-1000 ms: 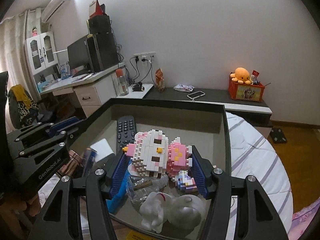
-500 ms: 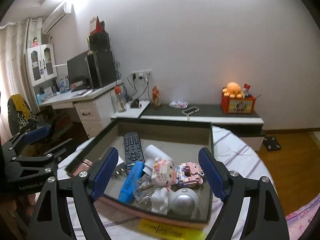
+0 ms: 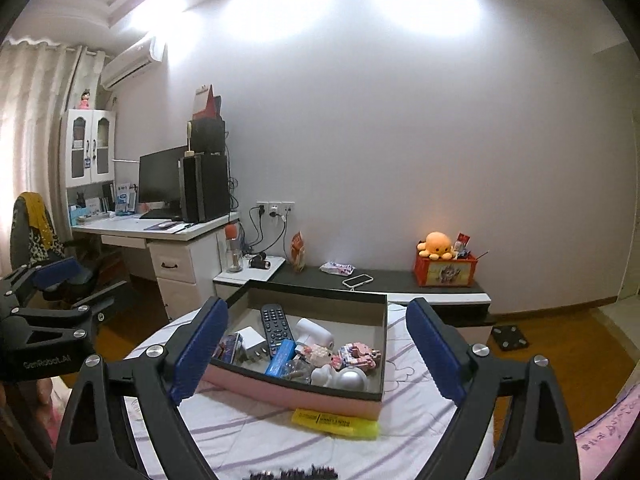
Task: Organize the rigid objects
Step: 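Withdraw both tools and approach the black hair clip and yellow highlighter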
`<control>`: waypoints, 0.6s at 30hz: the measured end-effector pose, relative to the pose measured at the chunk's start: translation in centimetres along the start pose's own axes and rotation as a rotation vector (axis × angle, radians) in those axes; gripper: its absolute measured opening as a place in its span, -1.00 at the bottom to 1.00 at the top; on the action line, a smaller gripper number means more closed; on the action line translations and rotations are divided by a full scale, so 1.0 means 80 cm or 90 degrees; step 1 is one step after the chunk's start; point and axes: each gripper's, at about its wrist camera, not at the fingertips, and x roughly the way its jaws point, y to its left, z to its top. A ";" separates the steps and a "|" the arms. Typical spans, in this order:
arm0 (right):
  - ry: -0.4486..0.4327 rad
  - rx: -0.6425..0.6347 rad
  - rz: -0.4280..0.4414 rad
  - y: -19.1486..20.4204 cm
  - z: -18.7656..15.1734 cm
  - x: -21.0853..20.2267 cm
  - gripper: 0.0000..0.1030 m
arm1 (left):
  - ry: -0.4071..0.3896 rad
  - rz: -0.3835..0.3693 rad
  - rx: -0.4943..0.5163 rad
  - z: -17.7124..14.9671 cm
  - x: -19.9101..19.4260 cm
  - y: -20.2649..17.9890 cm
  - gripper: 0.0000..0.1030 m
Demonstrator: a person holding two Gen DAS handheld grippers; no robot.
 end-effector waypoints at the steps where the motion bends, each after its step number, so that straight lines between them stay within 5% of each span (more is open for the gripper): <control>1: -0.003 -0.002 -0.001 0.002 0.000 -0.009 0.79 | -0.005 0.000 0.004 0.001 -0.008 -0.001 1.00; 18: -0.033 -0.009 -0.011 0.006 0.004 -0.070 0.79 | -0.027 0.002 0.001 0.003 -0.061 -0.003 1.00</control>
